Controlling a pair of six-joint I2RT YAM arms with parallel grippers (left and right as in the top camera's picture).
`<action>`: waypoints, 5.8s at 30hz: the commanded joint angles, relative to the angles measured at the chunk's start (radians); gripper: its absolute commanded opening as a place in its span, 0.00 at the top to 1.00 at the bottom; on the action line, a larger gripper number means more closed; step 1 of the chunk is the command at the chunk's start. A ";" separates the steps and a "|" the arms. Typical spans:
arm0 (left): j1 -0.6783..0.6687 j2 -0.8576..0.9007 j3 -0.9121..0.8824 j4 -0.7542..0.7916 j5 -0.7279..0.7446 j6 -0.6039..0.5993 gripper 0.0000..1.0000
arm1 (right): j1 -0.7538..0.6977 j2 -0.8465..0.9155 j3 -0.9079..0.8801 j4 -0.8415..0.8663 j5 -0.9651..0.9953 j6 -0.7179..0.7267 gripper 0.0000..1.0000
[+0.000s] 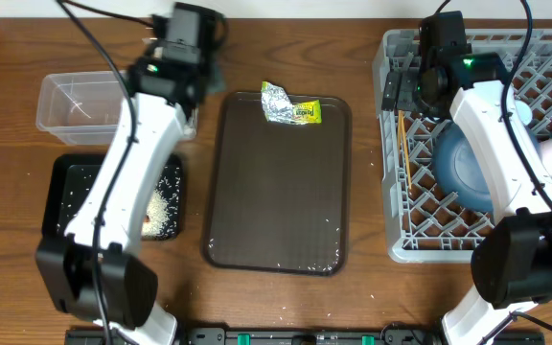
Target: Sort waste into correct bins and load items into the dishwasher rack
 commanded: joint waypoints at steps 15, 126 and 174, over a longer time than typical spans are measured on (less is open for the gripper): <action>0.257 0.150 0.003 -0.068 0.484 -0.026 0.14 | 0.000 -0.008 0.003 -0.001 0.010 0.017 0.01; -0.265 0.487 -0.034 0.383 0.225 -0.656 0.93 | 0.006 -0.008 0.003 -0.001 0.010 0.017 0.01; -0.261 0.543 -0.039 0.375 0.309 -0.557 0.93 | 0.006 -0.008 0.003 -0.001 0.010 0.017 0.01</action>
